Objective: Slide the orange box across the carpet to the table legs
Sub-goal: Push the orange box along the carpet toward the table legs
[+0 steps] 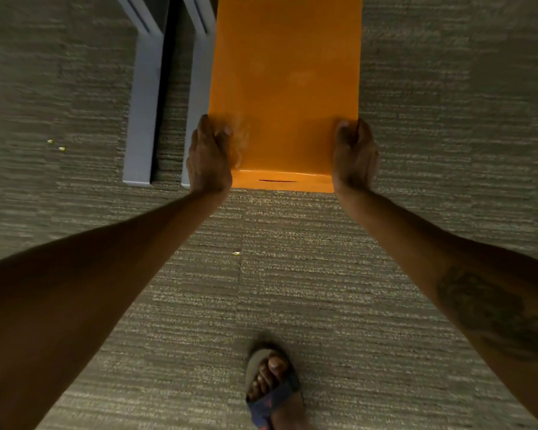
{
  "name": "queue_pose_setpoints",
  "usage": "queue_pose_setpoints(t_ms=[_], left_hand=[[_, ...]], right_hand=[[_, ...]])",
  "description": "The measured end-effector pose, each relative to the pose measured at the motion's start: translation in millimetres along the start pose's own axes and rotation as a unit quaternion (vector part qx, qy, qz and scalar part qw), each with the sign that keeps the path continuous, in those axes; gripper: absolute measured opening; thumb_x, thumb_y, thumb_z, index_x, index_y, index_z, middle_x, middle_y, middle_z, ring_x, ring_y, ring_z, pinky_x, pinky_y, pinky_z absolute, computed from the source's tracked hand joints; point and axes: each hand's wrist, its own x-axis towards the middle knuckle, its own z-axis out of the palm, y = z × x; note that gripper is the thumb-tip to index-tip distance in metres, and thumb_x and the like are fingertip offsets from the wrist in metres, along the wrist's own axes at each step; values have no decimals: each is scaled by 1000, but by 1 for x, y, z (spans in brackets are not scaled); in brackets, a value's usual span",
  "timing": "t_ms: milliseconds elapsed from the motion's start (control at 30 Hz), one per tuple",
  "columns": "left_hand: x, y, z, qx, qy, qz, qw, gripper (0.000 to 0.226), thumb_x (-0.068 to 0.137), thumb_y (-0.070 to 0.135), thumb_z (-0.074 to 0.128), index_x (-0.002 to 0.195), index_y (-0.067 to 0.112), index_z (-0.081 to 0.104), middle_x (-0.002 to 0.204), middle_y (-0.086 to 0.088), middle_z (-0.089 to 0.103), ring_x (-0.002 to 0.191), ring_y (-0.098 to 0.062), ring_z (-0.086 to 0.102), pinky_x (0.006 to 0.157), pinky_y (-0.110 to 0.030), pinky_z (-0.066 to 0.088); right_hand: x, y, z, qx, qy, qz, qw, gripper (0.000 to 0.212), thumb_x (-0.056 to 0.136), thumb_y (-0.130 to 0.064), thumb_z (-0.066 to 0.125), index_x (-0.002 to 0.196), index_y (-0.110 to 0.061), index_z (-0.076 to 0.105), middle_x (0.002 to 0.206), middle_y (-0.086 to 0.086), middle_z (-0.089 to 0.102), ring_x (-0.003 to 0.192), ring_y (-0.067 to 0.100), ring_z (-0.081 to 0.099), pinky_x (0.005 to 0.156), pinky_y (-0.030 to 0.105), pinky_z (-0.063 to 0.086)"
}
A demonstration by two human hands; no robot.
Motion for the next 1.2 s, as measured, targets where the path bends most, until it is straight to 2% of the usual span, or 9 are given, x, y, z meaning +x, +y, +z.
queue_pose_setpoints(t_ms=[200, 367, 467, 567, 733, 833, 933, 1100, 1200], left_hand=[[12, -1, -6, 14, 2, 2, 1000, 55, 104, 45, 32, 145, 8, 39, 140, -13, 54, 124, -35, 56, 98, -54, 49], [16, -4, -11, 23, -4, 11, 1000, 56, 105, 44, 34, 150, 10, 35, 142, -13, 53, 125, -32, 56, 97, -51, 50], [17, -5, -15, 22, -12, 2, 1000, 58, 105, 45, 34, 151, 10, 33, 144, -14, 53, 127, -34, 55, 101, -55, 48], [16, -4, -17, 24, -20, -3, 1000, 59, 104, 47, 34, 149, 9, 34, 142, -14, 54, 125, -35, 56, 98, -59, 48], [13, 0, -15, 57, -6, 3, 998, 59, 106, 41, 34, 154, 7, 27, 144, -17, 51, 126, -35, 55, 99, -53, 49], [10, 2, -15, 81, -13, 25, 996, 62, 107, 39, 30, 160, 11, 14, 158, -14, 38, 136, -34, 48, 106, -54, 46], [5, 3, -15, 120, -7, 49, 991, 60, 107, 35, 28, 160, 13, 11, 166, -10, 21, 148, -32, 32, 113, -55, 40], [-12, 8, -11, 155, -7, 85, 984, 59, 107, 32, 26, 159, 8, 12, 167, -12, 14, 155, -29, 11, 127, -43, 12], [-23, 15, -7, 148, -19, 86, 985, 60, 108, 32, 27, 159, 7, 10, 168, -12, 12, 156, -28, 9, 128, -42, 10]], right_hand=[[4, -7, 12, -16, -7, -1, 1000, 33, 104, -37, 40, 120, -15, 58, 95, -9, 57, 76, 9, 50, 54, 21, 28], [3, -8, 15, -34, -22, -11, 999, 38, 104, -41, 37, 122, -14, 57, 96, -8, 60, 72, 3, 52, 60, 20, 35], [1, -9, 17, -48, -29, -24, 998, 38, 104, -40, 38, 122, -13, 56, 100, -2, 66, 78, 11, 57, 67, 25, 42], [1, -10, 18, -58, -29, -29, 997, 38, 105, -39, 37, 123, -10, 55, 104, 3, 67, 80, 12, 54, 63, 23, 37], [2, -10, 20, -70, -47, -26, 996, 38, 105, -38, 36, 128, -11, 49, 108, 1, 62, 86, 16, 55, 62, 22, 33], [2, -13, 20, -85, -55, -22, 995, 49, 105, -38, 35, 142, -8, 39, 134, 11, 56, 118, 28, 56, 83, 30, 41], [-1, -18, 19, -120, -58, -43, 990, 64, 104, -41, 34, 156, -9, 15, 161, 13, 26, 144, 30, 32, 115, 41, 30], [-8, -22, 11, -148, -73, -118, 979, 63, 104, -37, 35, 157, -11, 12, 164, 10, 15, 150, 27, 18, 121, 45, 21], [-14, -22, 2, -200, -102, -167, 960, 61, 105, -37, 32, 157, -13, 14, 165, 8, 12, 152, 24, 12, 122, 44, 18]])
